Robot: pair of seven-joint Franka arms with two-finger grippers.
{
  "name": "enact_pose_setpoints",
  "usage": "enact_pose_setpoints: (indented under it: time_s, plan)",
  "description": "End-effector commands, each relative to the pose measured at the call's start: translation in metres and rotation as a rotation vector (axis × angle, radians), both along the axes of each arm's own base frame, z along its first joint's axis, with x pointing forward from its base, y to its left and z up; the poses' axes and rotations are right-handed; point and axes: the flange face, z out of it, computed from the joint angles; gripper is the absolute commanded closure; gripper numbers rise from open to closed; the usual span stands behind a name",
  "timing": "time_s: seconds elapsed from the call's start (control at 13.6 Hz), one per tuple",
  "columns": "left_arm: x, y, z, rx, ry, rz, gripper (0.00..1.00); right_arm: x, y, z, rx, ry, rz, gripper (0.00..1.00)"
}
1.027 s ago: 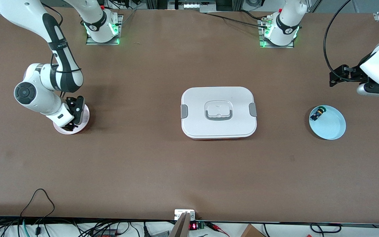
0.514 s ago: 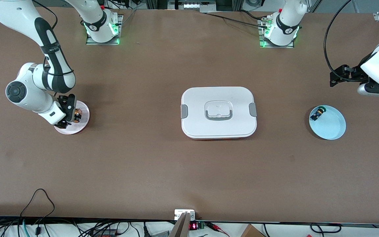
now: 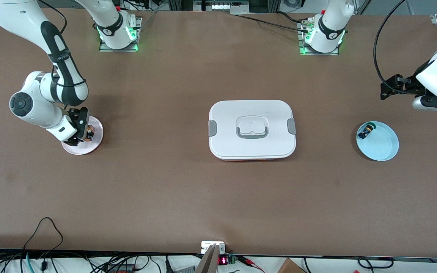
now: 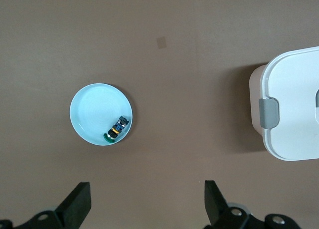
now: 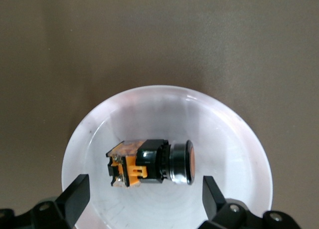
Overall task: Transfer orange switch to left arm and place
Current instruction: 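Lower the right gripper over the orange switch and close on it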
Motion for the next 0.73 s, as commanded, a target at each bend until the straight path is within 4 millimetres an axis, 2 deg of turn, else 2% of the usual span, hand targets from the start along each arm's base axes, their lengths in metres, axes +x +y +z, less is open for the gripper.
enact_pose_setpoints:
  time_s: [0.0, 0.22, 0.51, 0.66]
  plan:
    - [-0.002, 0.001, 0.008, -0.009, 0.0, 0.016, 0.0, -0.003, 0.008, 0.0, 0.006, -0.014, 0.001, 0.0]
    - [-0.002, 0.001, 0.008, -0.009, 0.0, 0.016, 0.0, -0.002, 0.01, -0.001, 0.005, -0.022, 0.004, 0.0]
    - [-0.005, 0.002, 0.006, -0.008, 0.021, 0.017, 0.0, -0.001, 0.009, -0.017, -0.003, -0.036, 0.003, 0.0]
    - [-0.006, 0.001, 0.007, -0.008, 0.026, 0.017, 0.0, -0.001, 0.013, -0.019, -0.001, -0.045, 0.01, 0.0]
